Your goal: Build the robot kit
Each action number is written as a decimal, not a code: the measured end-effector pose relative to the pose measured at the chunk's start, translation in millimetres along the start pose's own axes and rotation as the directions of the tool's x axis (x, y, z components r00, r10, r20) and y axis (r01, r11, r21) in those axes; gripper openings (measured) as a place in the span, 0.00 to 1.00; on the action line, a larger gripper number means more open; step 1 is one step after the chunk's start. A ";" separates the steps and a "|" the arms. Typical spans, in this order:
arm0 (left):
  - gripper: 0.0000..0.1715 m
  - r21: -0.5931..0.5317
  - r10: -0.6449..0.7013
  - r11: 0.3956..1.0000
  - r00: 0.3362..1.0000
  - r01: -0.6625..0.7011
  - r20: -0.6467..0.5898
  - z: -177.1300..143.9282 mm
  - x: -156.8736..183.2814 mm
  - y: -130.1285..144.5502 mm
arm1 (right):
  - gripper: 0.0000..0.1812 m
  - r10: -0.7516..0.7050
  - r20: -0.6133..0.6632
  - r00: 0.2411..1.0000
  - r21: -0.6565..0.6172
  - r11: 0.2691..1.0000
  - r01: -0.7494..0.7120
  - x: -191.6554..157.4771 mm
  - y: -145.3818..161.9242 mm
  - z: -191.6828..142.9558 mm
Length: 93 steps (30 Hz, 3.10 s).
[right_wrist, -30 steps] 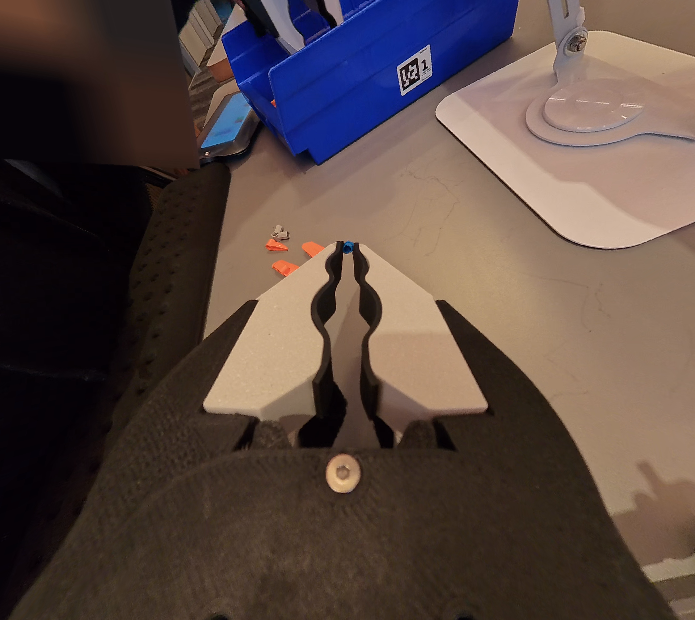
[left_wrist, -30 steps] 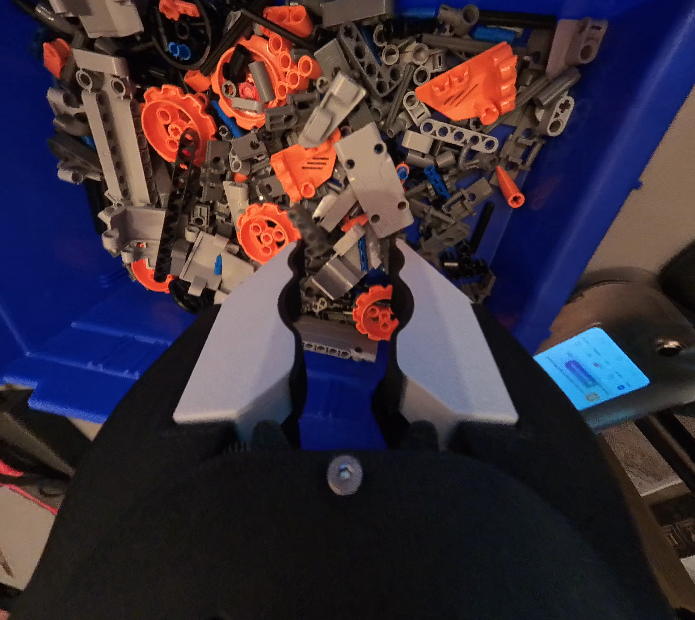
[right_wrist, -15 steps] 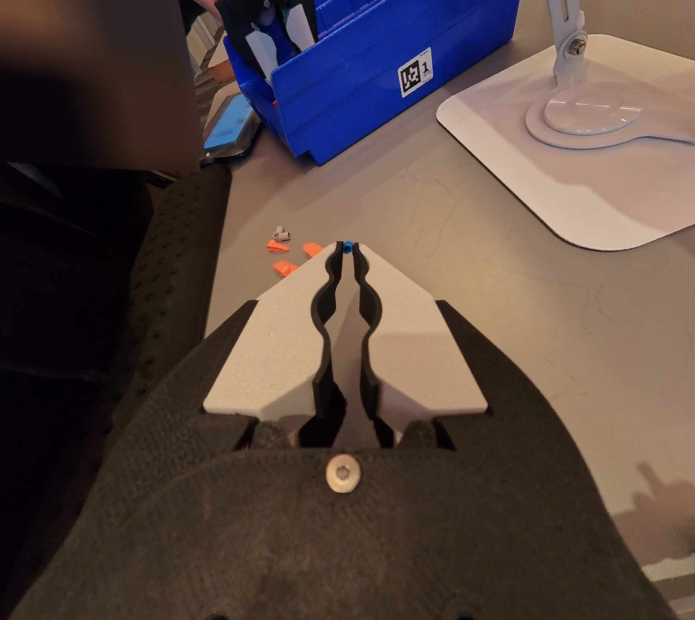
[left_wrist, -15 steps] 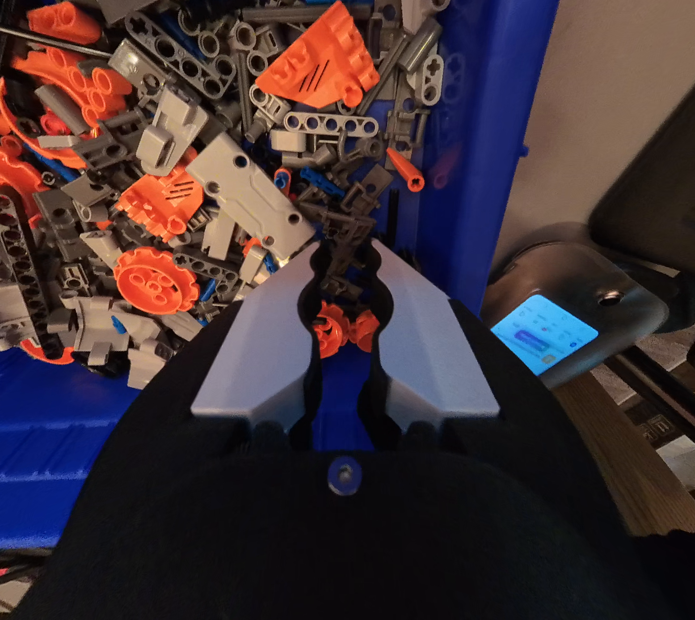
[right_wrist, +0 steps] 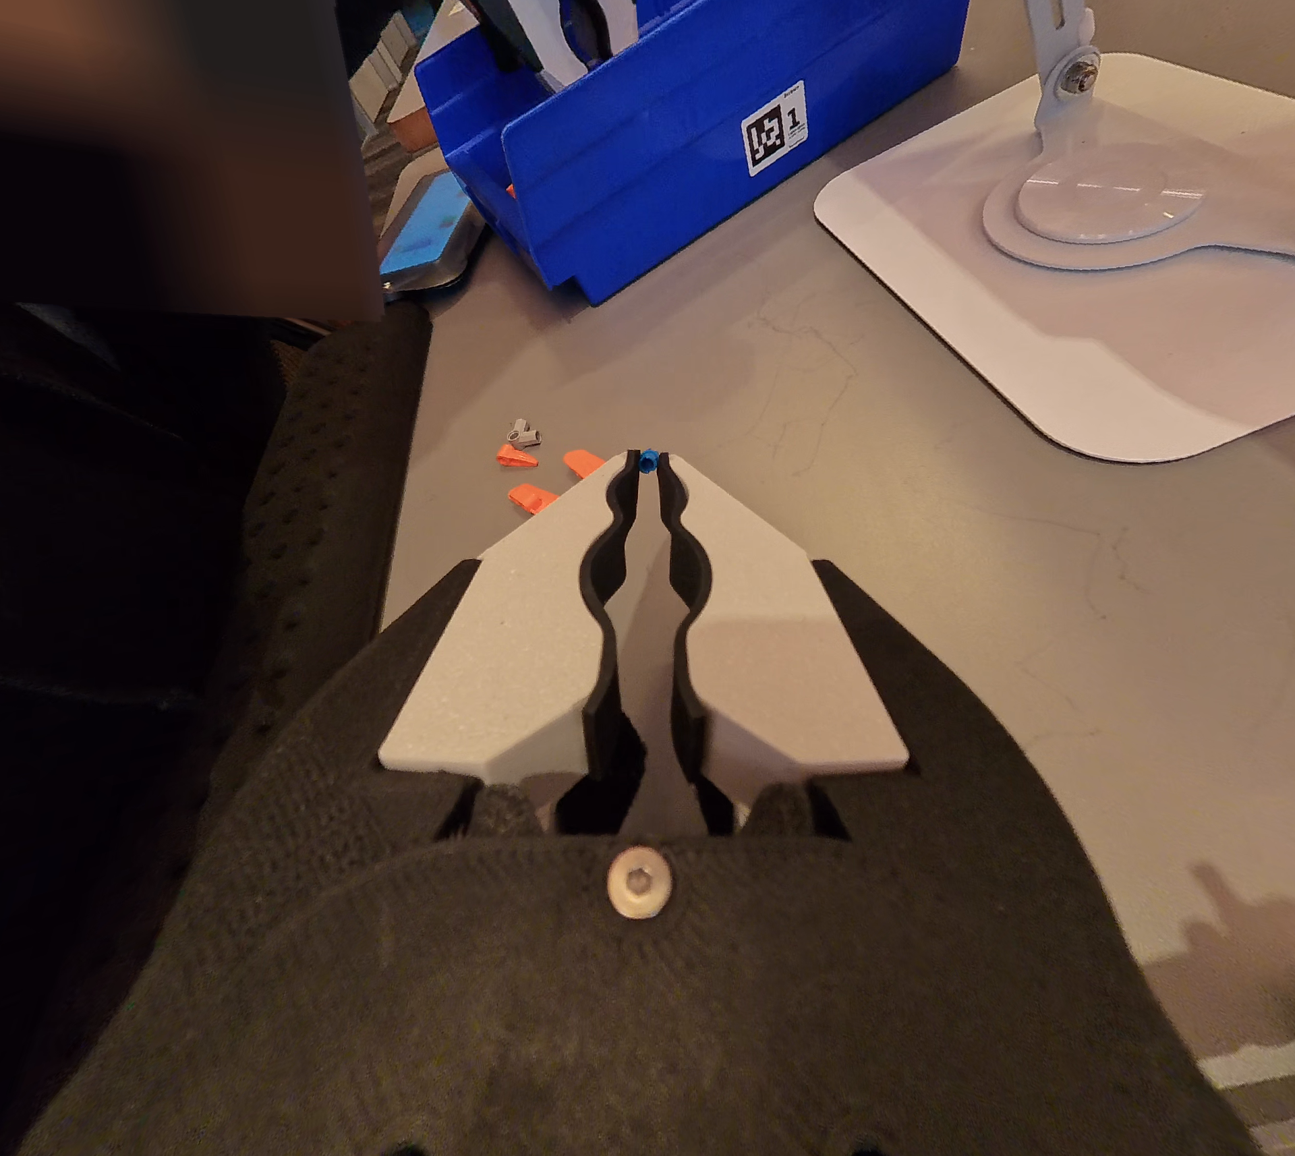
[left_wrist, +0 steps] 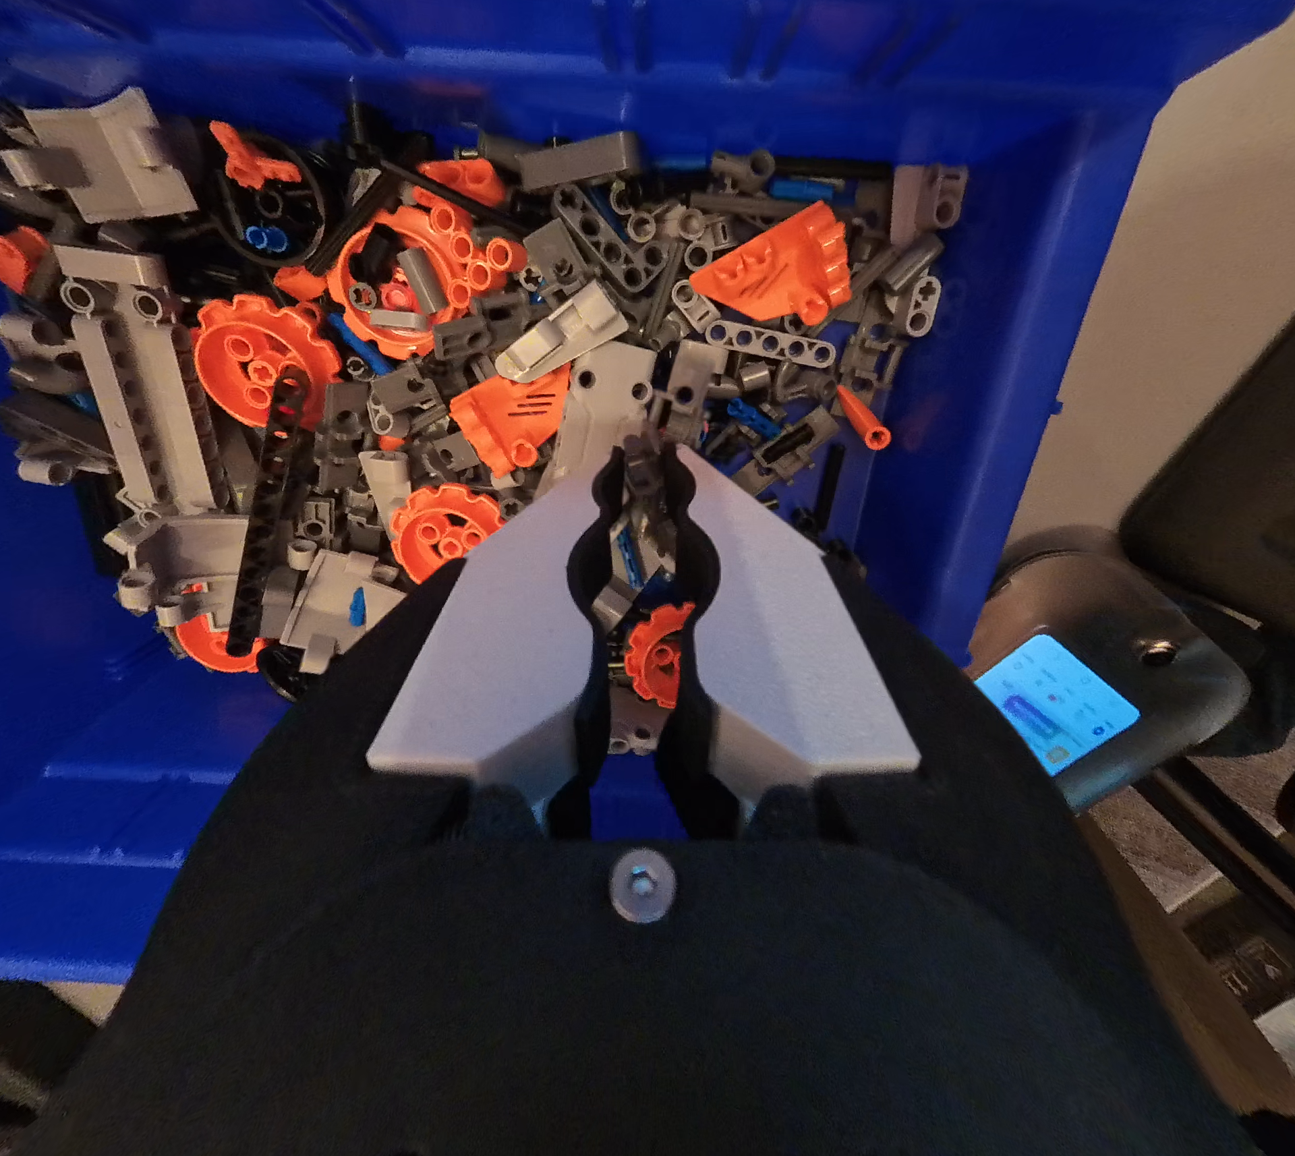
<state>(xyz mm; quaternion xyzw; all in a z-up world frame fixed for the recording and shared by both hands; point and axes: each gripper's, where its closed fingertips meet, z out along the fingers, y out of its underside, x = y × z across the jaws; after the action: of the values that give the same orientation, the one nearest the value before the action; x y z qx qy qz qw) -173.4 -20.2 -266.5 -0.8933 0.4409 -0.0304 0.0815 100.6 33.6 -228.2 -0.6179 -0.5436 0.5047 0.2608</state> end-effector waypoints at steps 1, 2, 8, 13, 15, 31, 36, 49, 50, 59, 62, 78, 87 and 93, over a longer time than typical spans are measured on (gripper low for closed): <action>0.07 -0.006 -0.001 1.000 1.000 0.001 0.018 0.6 -3.4 0.1 | 0.01 0.000 0.000 1.000 0.000 1.000 0.000 -0.1 0.1 0.0; 0.07 -0.003 -0.005 1.000 0.999 0.005 0.032 1.0 -6.4 -0.8 | 0.01 0.000 0.000 1.000 0.000 1.000 0.000 -0.1 0.0 0.0; 0.18 0.018 -0.040 0.999 0.998 0.039 0.050 -3.7 -8.4 -2.7 | 0.01 0.001 0.000 1.000 0.000 1.000 -0.001 -0.1 0.0 -0.1; 0.16 -0.022 -0.064 0.998 0.996 0.066 0.059 -16.1 -2.6 14.3 | 0.01 0.002 0.001 1.000 0.002 1.000 -0.002 -0.3 -0.4 -0.4; 0.15 -0.046 -0.067 0.996 0.995 0.071 0.070 -20.3 -0.5 23.3 | 0.01 0.001 0.001 1.000 0.004 1.000 -0.001 -0.5 -0.9 -0.7; 0.17 -0.399 0.051 0.909 0.984 -0.117 -0.172 -4.8 51.0 79.7 | 0.01 0.004 0.005 1.000 0.002 1.000 -0.004 -0.6 -0.2 0.0; 0.17 -0.431 0.074 0.891 0.983 -0.142 -0.170 -0.3 50.1 82.5 | 0.02 0.004 0.002 1.000 0.004 1.000 -0.004 0.1 -0.5 -0.5; 0.07 -0.219 0.036 0.975 0.999 -0.042 -0.031 -14.4 11.1 50.2 | 0.02 0.008 0.009 1.000 0.003 1.000 -0.008 -1.7 -0.2 1.8; 0.08 -0.195 0.035 0.980 0.999 -0.036 -0.008 -14.9 6.0 45.2 | 0.02 0.007 0.009 1.000 0.003 1.000 -0.007 -1.9 -0.4 1.7; 0.13 -0.122 0.034 0.992 0.999 -0.035 -0.012 -21.6 6.7 33.5 | 0.02 0.010 0.010 1.000 0.005 1.000 -0.010 -1.9 -0.2 1.7; 0.13 -0.132 0.035 0.991 0.999 -0.037 -0.017 -22.9 8.6 38.7 | 0.02 0.010 0.010 1.000 0.005 1.000 -0.010 -1.9 -0.2 1.8; 0.21 -0.105 -0.061 0.992 0.997 0.066 0.052 -19.9 -19.9 37.3 | 0.01 0.011 0.013 1.000 0.005 1.000 -0.011 -2.5 -0.3 1.8; 0.17 -0.177 -0.047 0.983 0.999 0.042 -0.024 6.0 -8.1 37.8 | 0.02 0.009 0.016 1.000 0.004 1.000 -0.009 -3.3 -0.6 1.7; 0.00 -0.230 -0.009 0.973 0.987 -0.029 -0.163 6.9 23.9 47.5 | 0.01 0.011 0.017 1.000 0.002 1.000 -0.011 -3.5 -0.4 1.7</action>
<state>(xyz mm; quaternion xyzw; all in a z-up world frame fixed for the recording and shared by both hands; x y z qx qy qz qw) -195.1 -66.7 -281.9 -0.8891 0.4510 -0.0516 -0.0593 99.2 30.1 -227.3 -0.6162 -0.5420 0.5119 0.2540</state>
